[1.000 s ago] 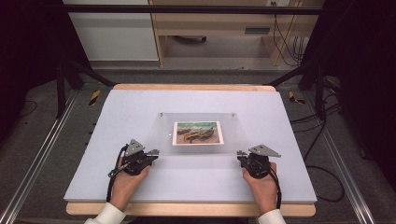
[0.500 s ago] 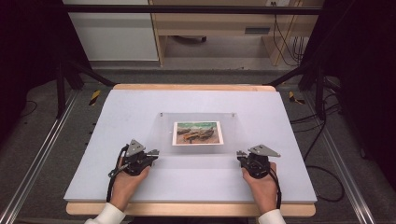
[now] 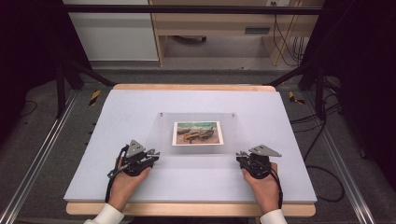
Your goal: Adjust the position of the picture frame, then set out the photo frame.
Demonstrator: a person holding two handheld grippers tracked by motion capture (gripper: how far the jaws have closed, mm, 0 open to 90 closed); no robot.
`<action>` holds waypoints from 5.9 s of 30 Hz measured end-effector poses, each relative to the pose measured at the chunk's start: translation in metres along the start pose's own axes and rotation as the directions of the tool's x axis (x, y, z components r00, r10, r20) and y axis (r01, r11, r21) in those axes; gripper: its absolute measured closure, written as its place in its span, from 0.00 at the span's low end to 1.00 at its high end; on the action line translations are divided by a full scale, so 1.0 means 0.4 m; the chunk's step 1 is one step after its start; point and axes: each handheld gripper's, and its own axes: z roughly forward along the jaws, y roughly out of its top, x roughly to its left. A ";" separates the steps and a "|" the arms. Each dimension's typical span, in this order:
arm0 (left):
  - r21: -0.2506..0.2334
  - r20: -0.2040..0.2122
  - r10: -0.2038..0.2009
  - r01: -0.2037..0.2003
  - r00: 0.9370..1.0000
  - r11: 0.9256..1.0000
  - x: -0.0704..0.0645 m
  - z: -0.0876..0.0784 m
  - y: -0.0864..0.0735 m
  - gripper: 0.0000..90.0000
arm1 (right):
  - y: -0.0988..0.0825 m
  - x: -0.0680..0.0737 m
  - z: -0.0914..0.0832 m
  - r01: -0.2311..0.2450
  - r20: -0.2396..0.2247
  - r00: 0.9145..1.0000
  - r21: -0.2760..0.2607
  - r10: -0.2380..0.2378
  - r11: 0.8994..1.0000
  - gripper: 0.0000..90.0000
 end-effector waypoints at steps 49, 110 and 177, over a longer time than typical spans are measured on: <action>-0.006 0.203 -0.229 0.235 0.952 0.972 0.076 0.020 0.055 0.18 | 0.103 -0.027 0.021 -0.029 -0.092 0.995 0.021 0.031 0.999 0.21; 0.010 0.233 -0.276 0.281 0.933 0.960 0.076 0.027 0.056 0.26 | 0.089 -0.058 0.040 -0.198 -0.195 0.959 0.062 0.207 0.978 0.22; -0.047 0.123 -0.137 0.143 0.983 0.989 0.009 -0.069 0.027 0.56 | 0.036 -0.020 -0.071 -0.038 -0.089 0.995 -0.047 0.034 0.998 0.58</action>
